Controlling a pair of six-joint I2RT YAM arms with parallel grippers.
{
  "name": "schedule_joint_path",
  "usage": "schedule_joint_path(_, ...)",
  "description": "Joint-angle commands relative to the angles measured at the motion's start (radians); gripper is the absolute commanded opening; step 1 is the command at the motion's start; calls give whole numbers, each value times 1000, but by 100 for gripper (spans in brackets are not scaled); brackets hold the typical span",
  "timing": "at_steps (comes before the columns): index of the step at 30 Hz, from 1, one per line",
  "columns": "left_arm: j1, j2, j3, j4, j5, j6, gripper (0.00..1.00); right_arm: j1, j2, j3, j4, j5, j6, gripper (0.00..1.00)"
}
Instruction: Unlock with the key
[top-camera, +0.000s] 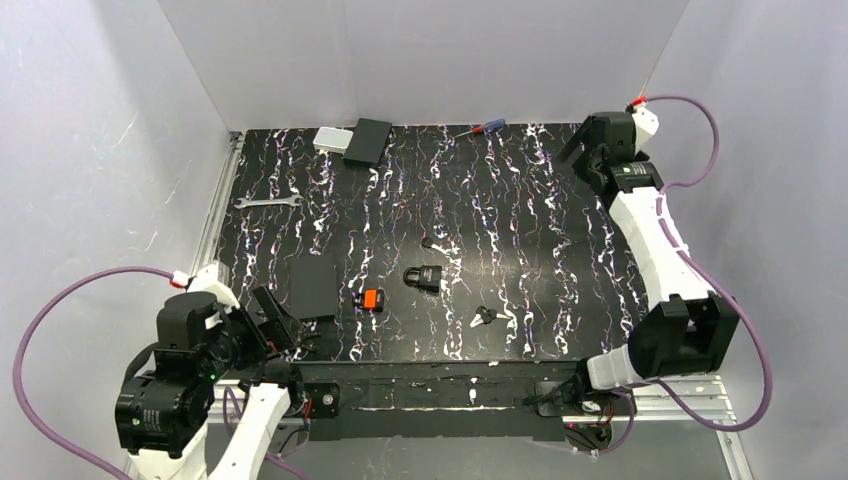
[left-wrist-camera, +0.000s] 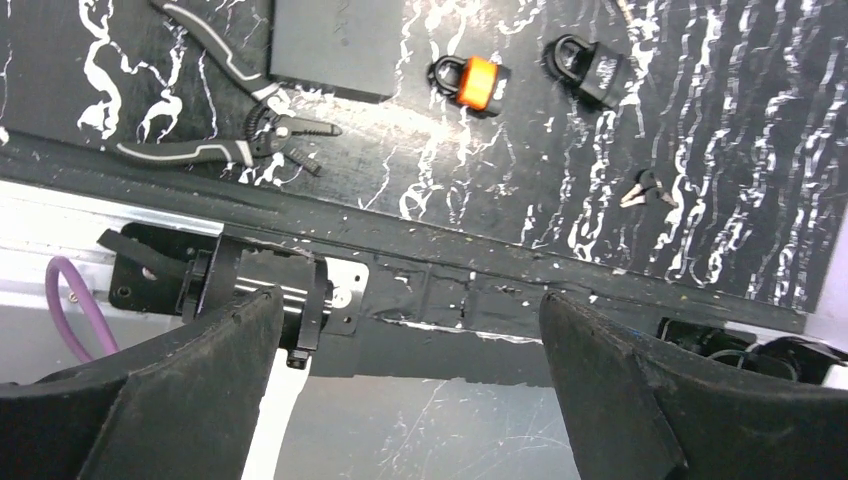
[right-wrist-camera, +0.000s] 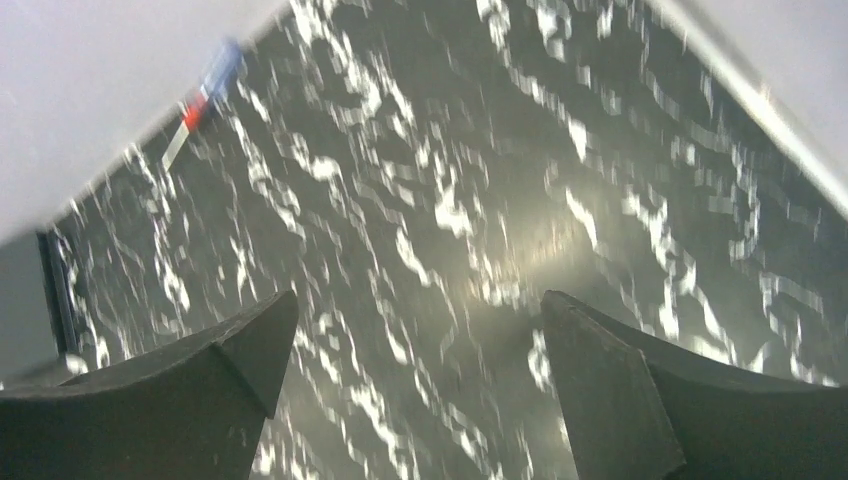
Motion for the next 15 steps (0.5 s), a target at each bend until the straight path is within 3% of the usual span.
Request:
schedule_joint_path(1, -13, 10, 94, -128, 42, 5, 99, -3, -107, -85, -285, -159, 154, 100)
schedule_joint_path(8, -72, -33, 58, -195, -186, -35, 99, -40, -300, -441, -91, -473, 186, 100)
schedule_joint_path(12, -86, -78, 20, -185, -177, -14, 99, -40, -368, -480, -45, -373, 190, 100)
schedule_joint_path(15, -88, -88, 8, -181, -176, 5, 99, -37, -300, -418, -106, -382, 122, 100)
